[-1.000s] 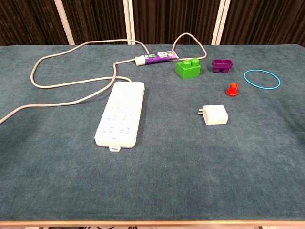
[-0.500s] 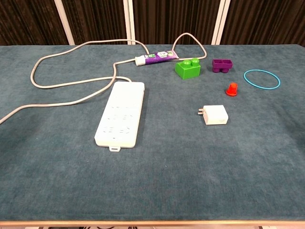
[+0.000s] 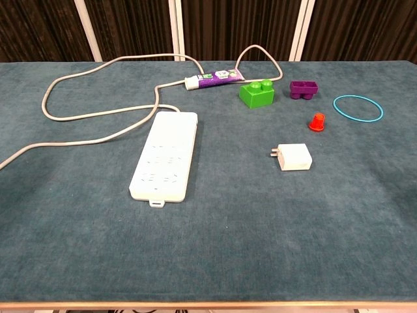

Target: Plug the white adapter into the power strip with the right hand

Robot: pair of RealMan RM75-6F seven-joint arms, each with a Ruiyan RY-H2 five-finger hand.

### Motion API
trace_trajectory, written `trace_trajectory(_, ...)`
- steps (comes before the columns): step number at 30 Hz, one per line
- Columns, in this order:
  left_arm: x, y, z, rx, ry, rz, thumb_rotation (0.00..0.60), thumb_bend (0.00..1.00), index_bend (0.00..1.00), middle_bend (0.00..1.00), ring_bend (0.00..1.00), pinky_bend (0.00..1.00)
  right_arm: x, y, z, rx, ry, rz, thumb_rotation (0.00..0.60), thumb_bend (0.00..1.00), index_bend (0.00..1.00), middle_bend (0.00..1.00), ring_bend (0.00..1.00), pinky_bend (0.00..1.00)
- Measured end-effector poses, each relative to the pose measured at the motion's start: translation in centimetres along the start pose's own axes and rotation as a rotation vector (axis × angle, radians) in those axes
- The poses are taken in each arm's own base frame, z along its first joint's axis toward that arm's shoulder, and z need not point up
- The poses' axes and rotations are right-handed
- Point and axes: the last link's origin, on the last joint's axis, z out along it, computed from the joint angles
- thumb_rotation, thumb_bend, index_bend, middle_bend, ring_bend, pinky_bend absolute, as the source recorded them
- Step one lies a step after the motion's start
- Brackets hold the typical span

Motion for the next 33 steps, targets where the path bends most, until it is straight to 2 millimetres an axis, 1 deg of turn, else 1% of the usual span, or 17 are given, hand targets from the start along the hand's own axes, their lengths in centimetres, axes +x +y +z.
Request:
trace_trajectory(6,0.0,-0.1,0.2,0.005,-0.004,0.000,0.600,0.10,0.13,0.00,0.00,0.00,-0.1,-2.1,2.1,0.055,-0.084,-0.032,0.600,0.26,0.04,0.48,0.59,0.60)
trace_trajectory(18,-0.1,-0.1,0.2,0.010,-0.007,-0.002,0.600,0.10,0.13,0.00,0.00,0.00,-1.6,-7.8,5.4,0.150,-0.398,-0.013,0.600,0.26,0.04,0.48,0.59,0.60)
trace_trajectory(27,0.1,-0.5,0.3,0.036,0.001,-0.002,0.600,0.10,0.13,0.00,0.00,0.00,-2.7,-10.9,8.0,0.130,-0.462,0.000,0.600,0.26,0.04,0.48,0.59,0.61)
trace_trajectory(33,0.0,-0.4,0.4,0.037,-0.003,-0.001,0.600,0.10,0.13,0.00,0.00,0.00,-3.8,-12.7,9.2,0.109,-0.486,-0.012,0.600,0.26,0.04,0.48,0.59,0.61)
